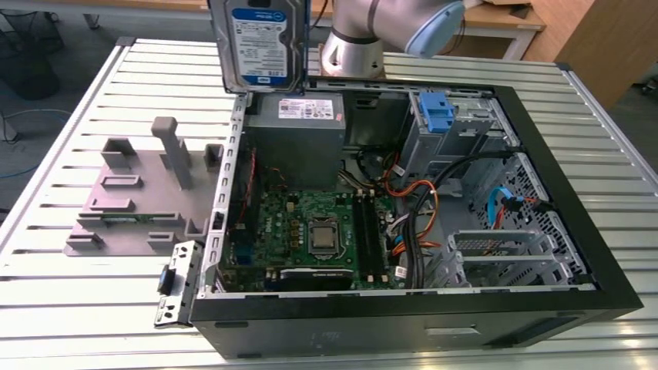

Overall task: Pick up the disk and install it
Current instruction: 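Pick up the disk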

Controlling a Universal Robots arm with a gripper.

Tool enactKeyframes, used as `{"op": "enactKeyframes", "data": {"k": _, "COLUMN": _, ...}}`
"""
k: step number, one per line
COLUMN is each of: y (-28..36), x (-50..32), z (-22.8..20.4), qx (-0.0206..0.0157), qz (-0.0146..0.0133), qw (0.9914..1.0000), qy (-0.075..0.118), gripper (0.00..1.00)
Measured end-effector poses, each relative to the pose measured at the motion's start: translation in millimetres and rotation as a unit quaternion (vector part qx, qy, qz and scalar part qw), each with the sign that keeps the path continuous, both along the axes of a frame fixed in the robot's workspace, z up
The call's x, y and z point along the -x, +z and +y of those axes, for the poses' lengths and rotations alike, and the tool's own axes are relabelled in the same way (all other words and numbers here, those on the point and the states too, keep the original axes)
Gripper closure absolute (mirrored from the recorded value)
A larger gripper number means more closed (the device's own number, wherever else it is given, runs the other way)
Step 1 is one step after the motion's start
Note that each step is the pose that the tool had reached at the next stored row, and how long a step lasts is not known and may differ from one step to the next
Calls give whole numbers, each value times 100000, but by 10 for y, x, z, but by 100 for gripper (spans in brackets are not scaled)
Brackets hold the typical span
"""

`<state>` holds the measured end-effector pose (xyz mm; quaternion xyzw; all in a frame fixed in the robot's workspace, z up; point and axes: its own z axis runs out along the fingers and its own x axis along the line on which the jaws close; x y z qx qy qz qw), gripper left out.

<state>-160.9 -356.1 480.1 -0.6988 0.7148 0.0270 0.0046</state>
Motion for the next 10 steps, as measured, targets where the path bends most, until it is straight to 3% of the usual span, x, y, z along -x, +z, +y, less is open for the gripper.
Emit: {"op": "enactKeyframes", "data": {"k": 10, "y": -1, "x": -453, "z": 0, "qx": 0, "qz": -2, "qw": 100000, "qy": 1, "gripper": 65}}
